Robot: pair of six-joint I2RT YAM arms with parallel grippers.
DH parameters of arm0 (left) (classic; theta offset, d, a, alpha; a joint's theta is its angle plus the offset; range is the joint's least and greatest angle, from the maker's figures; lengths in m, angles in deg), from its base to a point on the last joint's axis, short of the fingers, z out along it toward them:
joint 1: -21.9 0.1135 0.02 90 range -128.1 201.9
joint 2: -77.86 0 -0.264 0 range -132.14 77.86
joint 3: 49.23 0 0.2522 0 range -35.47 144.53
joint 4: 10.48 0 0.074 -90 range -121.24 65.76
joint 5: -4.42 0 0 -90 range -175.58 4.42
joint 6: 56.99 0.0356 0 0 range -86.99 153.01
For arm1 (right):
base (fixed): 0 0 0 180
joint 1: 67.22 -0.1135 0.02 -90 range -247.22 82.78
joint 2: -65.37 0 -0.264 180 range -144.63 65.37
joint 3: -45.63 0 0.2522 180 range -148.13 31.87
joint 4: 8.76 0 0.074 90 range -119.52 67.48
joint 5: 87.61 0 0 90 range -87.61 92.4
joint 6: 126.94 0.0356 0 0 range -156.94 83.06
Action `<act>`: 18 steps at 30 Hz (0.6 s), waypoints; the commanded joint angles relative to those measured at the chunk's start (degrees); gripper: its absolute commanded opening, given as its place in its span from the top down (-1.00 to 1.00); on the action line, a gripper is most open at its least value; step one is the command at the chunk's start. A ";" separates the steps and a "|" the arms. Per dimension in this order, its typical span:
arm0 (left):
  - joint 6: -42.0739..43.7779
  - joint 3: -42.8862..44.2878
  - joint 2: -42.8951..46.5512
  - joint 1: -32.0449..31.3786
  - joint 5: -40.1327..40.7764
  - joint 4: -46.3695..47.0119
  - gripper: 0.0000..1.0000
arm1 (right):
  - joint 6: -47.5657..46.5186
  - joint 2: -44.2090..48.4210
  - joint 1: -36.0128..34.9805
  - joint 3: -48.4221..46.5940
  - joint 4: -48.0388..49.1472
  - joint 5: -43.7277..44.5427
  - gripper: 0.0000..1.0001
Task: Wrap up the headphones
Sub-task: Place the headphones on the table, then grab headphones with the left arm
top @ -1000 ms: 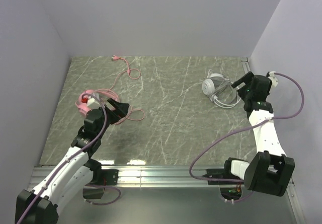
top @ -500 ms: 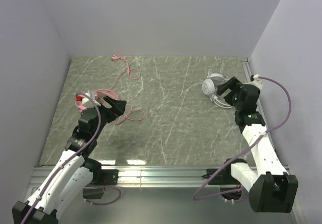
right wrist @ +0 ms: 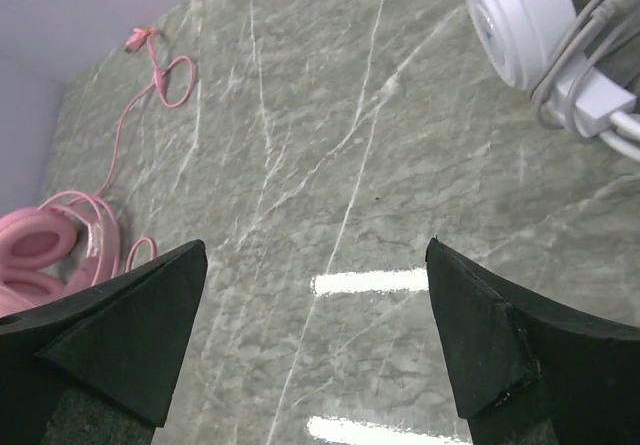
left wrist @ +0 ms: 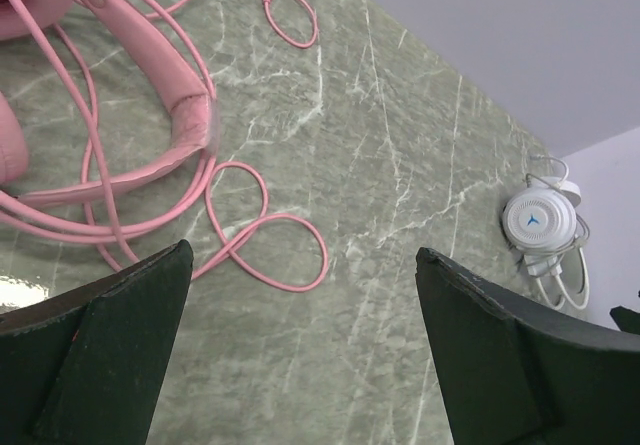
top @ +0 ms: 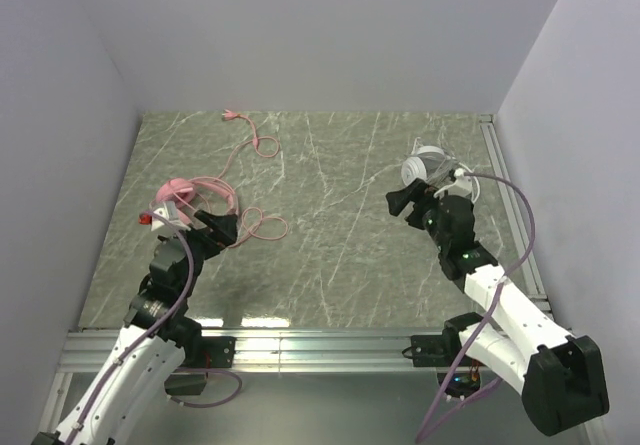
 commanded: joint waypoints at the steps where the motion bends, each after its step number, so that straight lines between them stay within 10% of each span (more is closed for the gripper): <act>1: 4.23 -2.21 4.56 0.12 -0.11 5.38 -0.99 | 0.24 1.67 -1.61 4.46 11.25 2.17 -0.96; 13: 5.64 -4.85 4.68 0.12 -1.34 7.05 -0.99 | -3.54 -4.92 -11.27 4.75 16.02 9.81 -0.86; 18: -2.52 -2.31 -1.46 0.12 9.64 3.82 -0.99 | -2.84 -4.40 -12.07 2.65 11.20 9.82 -0.85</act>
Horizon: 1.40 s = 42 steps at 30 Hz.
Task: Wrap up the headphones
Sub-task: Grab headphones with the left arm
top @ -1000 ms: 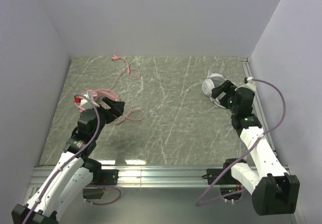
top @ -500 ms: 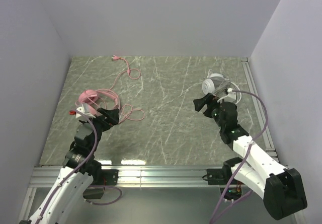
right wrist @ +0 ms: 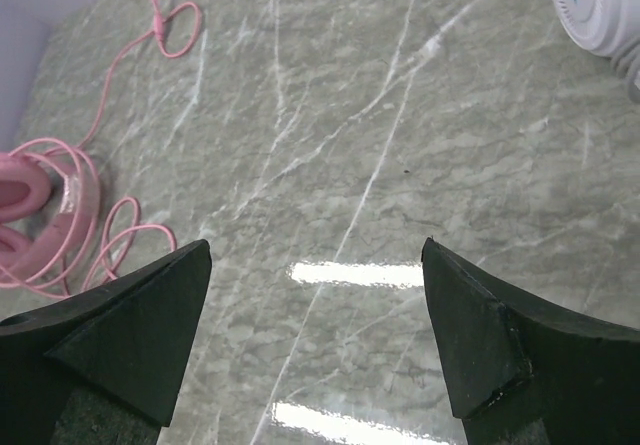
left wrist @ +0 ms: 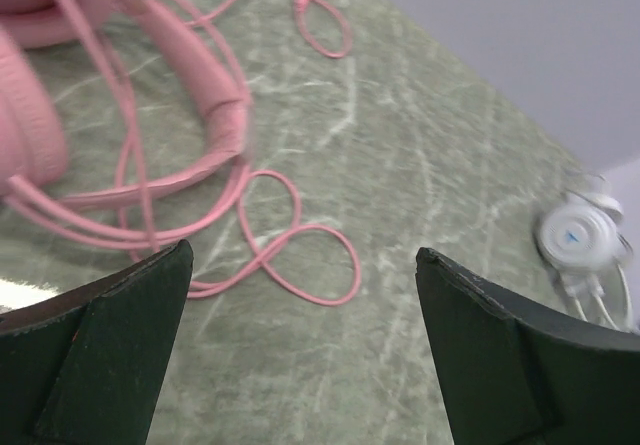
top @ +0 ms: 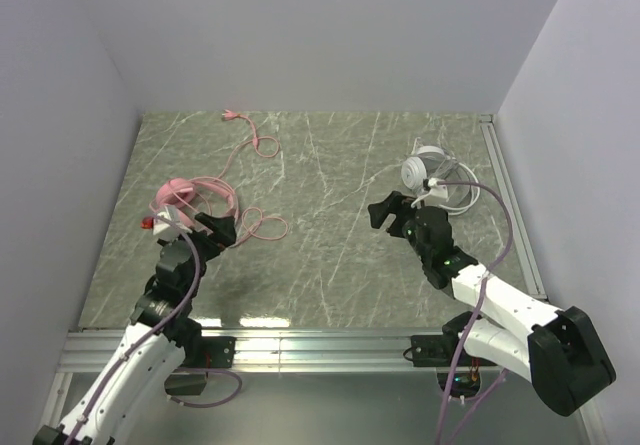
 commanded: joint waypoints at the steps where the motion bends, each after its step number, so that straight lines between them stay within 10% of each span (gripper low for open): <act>1: -5.93 3.92 -4.67 0.12 7.90 -1.46 -0.99 | -0.10 0.98 -0.81 -4.09 -2.24 2.23 -0.85; 12: -21.33 16.67 -19.17 0.12 16.26 -16.59 -0.99 | -0.01 2.12 -2.66 -1.47 -0.23 3.29 -0.84; 19: 0.98 28.78 -35.34 0.12 6.49 -9.73 -0.99 | 0.08 1.24 -2.75 -0.15 1.88 2.58 -0.82; 42: 10.40 44.44 -68.57 -5.07 16.61 -14.39 -0.77 | 0.08 0.80 -2.75 0.47 2.23 1.97 -0.79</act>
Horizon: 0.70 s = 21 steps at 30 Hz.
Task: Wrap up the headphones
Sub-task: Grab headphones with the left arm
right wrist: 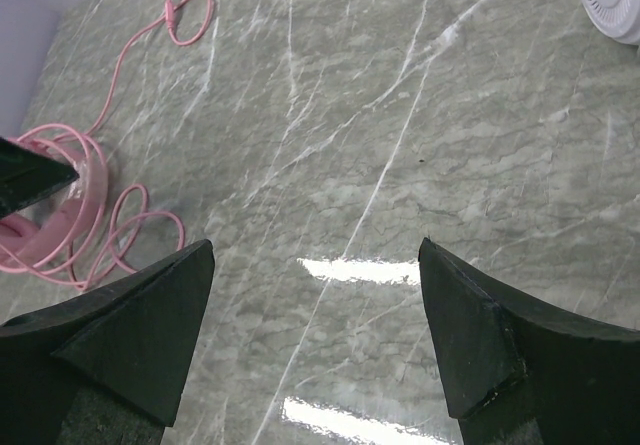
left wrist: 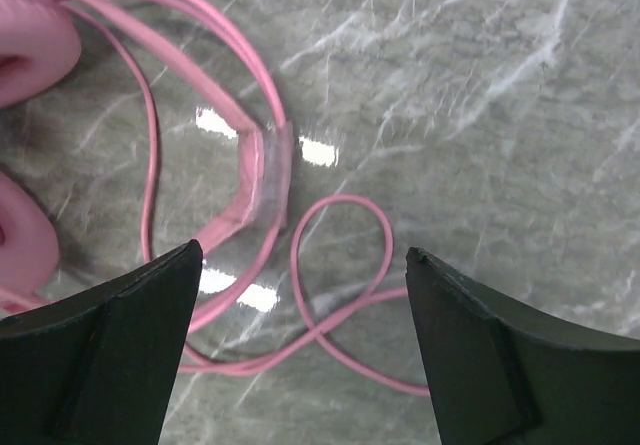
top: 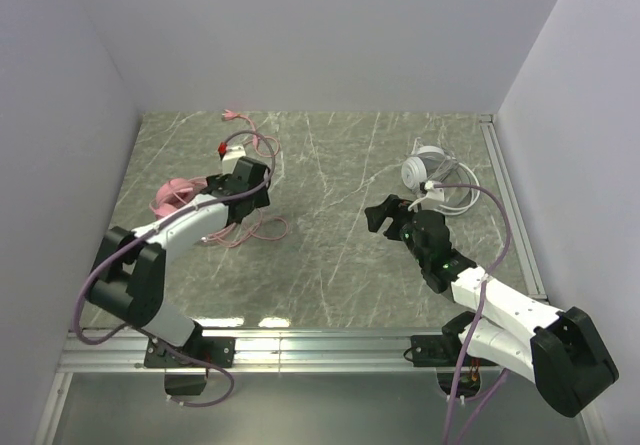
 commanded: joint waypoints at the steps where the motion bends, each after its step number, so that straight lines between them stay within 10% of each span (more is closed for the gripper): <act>1: 2.77 4.17 -2.79 1.43 2.31 -0.79 -0.78 | -0.16 -0.05 -0.39 -0.14 2.63 0.59 -0.79; 14: 3.30 5.84 -14.39 5.92 -2.95 0.44 -0.72 | -0.43 -0.32 -0.39 -0.32 2.54 0.85 -0.79; 21: 3.92 7.33 -17.65 5.92 -5.33 -0.53 0.02 | -0.52 -0.40 -0.39 -0.49 2.36 1.12 -0.79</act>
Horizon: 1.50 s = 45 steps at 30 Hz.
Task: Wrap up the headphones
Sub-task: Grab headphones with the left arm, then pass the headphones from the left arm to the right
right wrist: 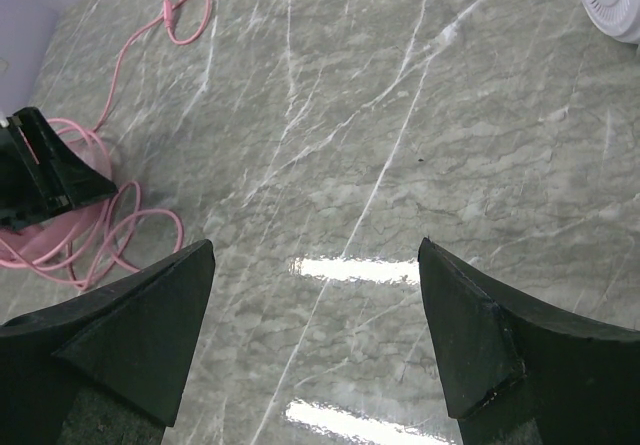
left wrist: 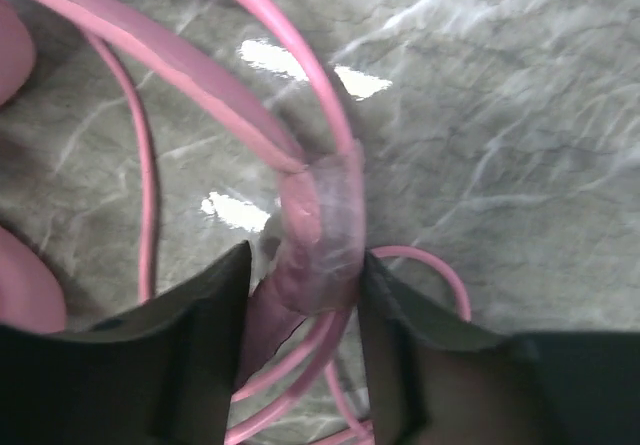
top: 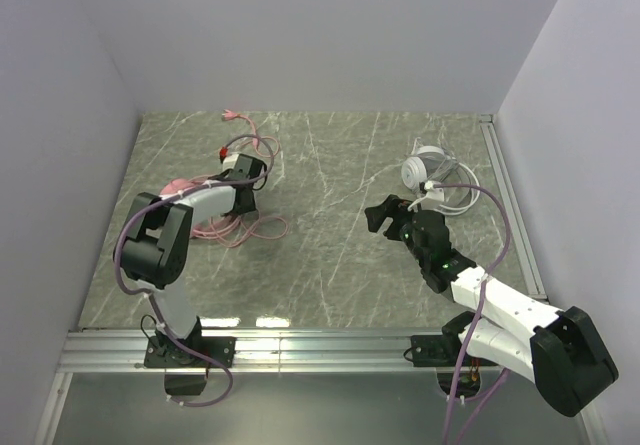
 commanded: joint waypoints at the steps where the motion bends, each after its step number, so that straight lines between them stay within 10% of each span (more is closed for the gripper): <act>1: 0.71 2.11 -2.15 -0.23 -3.11 -0.83 0.10 | -0.49 -0.29 -0.39 -0.56 2.28 1.21 -0.79; 10: 0.44 1.84 9.86 -4.35 -11.71 -0.30 0.99 | -0.49 -0.12 -0.39 -0.56 2.27 1.47 -0.78; 21: -6.75 20.22 15.32 -22.37 -27.96 -4.19 0.99 | 2.49 2.51 -0.30 -0.04 -0.88 7.87 -0.78; 32: -24.51 -8.13 24.21 -14.58 -47.30 30.06 0.99 | 3.02 5.42 -0.21 1.20 -1.77 10.96 -0.76; 45: -27.60 -18.81 28.78 -6.82 -56.29 37.49 0.99 | -1.27 4.98 -0.30 2.16 4.72 -2.26 -0.65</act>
